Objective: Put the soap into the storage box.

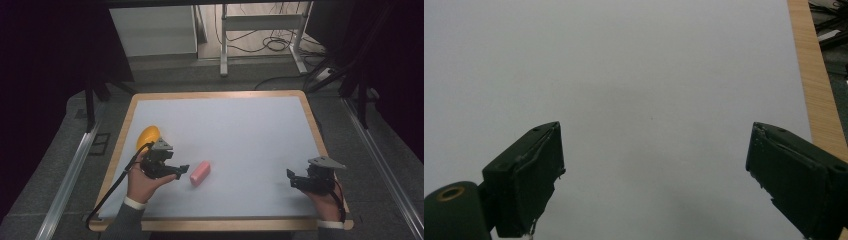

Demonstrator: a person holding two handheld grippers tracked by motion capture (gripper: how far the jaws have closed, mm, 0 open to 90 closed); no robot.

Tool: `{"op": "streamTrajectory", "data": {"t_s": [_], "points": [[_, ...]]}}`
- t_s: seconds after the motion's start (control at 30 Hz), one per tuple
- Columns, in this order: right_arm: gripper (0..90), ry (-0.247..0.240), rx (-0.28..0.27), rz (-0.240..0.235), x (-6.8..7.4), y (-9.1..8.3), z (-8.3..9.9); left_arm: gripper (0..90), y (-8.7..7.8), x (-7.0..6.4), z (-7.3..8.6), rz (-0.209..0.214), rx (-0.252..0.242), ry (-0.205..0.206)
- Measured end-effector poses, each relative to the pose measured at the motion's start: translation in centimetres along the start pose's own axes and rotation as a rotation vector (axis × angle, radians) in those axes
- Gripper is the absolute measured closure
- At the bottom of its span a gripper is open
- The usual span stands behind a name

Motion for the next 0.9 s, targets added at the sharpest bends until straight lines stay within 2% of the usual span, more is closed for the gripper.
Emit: {"op": "streamTrajectory", "data": {"t_s": [0.07,0.27,0.57,0.77,0.9], "points": [[8.2,-0.002,0.003,0.0,0.0,0.1,0.0,22.9,0.3,-0.5,-0.2,0.011,0.013,0.006],[8.2,-0.001,0.005,0.002,0.0,0.1,0.1,22.4,0.6,-1.6,-1.0,0.006,0.032,0.036],[8.2,0.0,0.008,0.003,-0.1,0.1,0.2,22.0,2.3,-2.7,-1.1,0.023,0.081,0.061],[8.2,0.003,0.014,0.008,-0.1,0.2,0.2,22.2,3.3,-3.0,-1.0,0.031,0.098,0.059],[8.2,0.002,0.019,0.009,-0.1,0.3,0.3,22.2,4.4,-3.2,-0.7,0.034,0.129,0.045]]}}
Point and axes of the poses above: each handheld gripper's, and its own axes: y roughly forward along the jaws, z roughly out of its underside, x roughly to its left, the point moved 6 cm from there along y, roughly forward along the jaws, and after that the axes turned 10 degrees about -y, right-handed, at the moved point
